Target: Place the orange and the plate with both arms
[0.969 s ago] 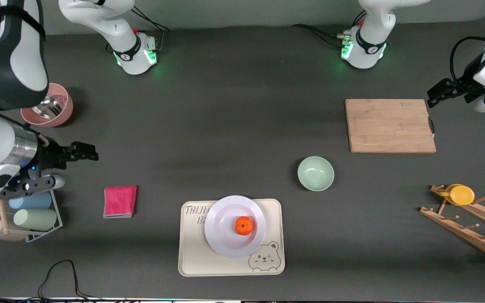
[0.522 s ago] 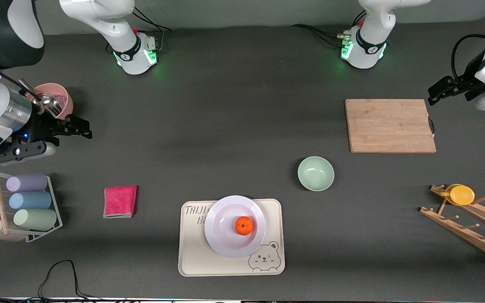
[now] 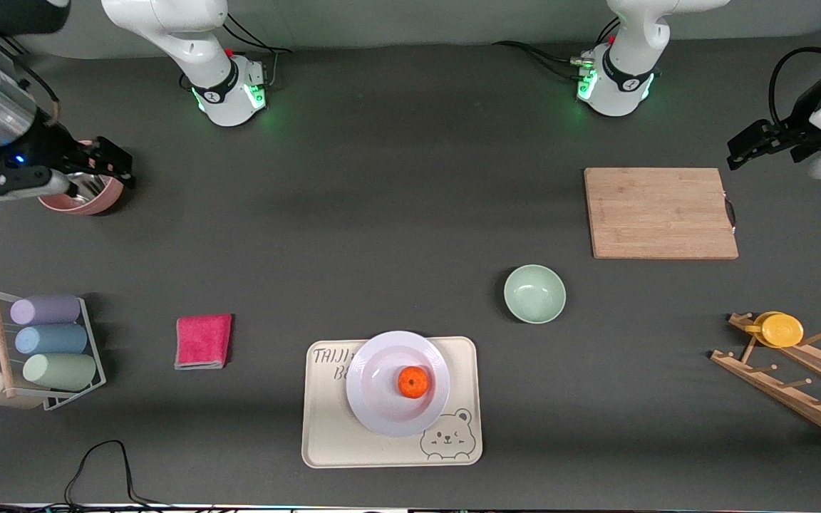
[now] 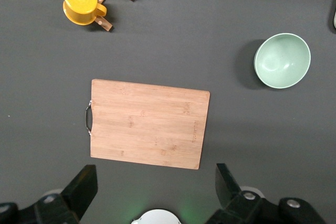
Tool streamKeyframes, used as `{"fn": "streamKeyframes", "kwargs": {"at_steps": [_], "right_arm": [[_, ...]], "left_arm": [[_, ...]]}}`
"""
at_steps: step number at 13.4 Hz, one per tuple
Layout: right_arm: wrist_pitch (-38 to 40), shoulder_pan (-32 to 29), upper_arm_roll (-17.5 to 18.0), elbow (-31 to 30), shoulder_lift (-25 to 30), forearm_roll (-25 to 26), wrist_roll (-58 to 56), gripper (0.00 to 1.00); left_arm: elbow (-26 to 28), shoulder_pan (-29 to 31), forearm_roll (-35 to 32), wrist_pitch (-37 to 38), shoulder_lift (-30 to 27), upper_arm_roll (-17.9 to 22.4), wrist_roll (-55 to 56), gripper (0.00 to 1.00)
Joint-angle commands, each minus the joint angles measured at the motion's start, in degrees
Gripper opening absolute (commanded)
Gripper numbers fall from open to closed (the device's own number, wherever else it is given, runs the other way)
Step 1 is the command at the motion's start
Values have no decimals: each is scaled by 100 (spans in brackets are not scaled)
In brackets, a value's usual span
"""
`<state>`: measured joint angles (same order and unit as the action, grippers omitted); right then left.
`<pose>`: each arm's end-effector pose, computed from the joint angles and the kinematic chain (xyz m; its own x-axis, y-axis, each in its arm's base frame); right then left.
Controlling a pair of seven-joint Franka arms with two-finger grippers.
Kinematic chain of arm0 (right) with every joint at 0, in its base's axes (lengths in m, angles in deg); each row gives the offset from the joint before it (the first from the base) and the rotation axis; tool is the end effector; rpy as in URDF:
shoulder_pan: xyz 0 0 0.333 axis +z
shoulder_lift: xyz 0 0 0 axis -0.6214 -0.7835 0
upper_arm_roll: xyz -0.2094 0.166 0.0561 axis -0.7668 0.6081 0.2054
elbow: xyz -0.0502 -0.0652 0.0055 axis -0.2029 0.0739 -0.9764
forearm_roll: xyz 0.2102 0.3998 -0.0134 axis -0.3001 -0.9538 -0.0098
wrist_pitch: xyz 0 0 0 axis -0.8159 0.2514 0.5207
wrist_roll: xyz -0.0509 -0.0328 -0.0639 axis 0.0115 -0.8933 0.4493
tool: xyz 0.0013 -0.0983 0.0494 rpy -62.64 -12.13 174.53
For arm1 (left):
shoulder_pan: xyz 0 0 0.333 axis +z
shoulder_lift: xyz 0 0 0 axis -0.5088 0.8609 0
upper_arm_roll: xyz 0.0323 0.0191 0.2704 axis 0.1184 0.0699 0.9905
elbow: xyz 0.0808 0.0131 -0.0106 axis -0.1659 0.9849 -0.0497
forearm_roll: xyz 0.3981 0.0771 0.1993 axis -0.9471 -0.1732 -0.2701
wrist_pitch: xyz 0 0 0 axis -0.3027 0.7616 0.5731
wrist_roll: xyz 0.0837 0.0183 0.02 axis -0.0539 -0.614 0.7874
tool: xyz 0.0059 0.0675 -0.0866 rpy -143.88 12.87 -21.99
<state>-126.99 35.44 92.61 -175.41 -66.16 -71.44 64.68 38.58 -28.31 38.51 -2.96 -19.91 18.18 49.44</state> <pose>0.5610 0.0393 0.5582 0.9932 0.1159 0.0073 0.1157 -0.9931 0.0177 0.5531 -0.0071 0.5568 0.9926 0.1048 -0.0614 0.1027 -0.9941 -0.0353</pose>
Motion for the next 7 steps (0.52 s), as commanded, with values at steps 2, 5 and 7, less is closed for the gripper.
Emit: {"fn": "streamKeyframes", "kwargs": {"at_steps": [2, 5, 7], "right_arm": [[185, -71, 60, 651, -538, 229, 124, 100], [185, -53, 60, 635, -566, 229, 125, 100], [115, -88, -36, 652, -662, 229, 125, 100]], "left_arm": [[-269, 335, 80, 217, 119, -339, -68, 100], [-286, 318, 71, 226, 128, -339, -68, 100], [-322, 300, 71, 234, 128, -339, -68, 100]]}}
